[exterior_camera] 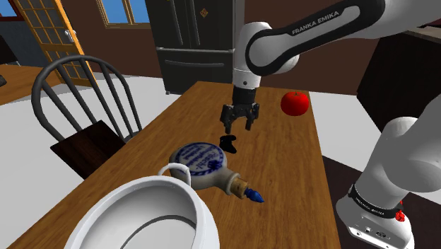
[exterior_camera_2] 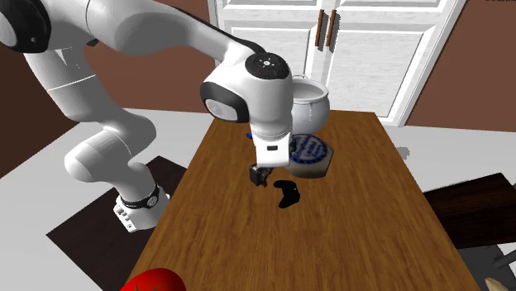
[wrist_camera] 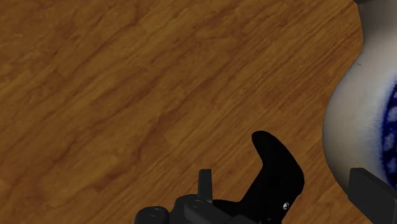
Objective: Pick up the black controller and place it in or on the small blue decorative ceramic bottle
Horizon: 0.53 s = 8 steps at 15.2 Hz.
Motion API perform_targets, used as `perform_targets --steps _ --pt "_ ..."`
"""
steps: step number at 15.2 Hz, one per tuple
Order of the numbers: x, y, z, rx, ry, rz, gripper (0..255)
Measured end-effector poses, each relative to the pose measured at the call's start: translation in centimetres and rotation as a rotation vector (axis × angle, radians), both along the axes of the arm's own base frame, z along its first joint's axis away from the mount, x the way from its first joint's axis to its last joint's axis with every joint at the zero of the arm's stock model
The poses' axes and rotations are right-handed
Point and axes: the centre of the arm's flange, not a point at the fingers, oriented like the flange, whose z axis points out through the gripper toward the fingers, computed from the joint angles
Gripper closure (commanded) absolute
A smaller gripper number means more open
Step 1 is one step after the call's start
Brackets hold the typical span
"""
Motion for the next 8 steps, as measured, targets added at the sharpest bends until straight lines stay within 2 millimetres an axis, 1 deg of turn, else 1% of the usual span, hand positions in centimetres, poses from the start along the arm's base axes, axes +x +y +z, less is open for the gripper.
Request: perform_targets --steps 2,8 --pt "0.4 0.4 -1.0 0.005 0.0 -0.007 0" --pt "0.3 1.4 -3.9 0.007 0.0 -0.009 0"
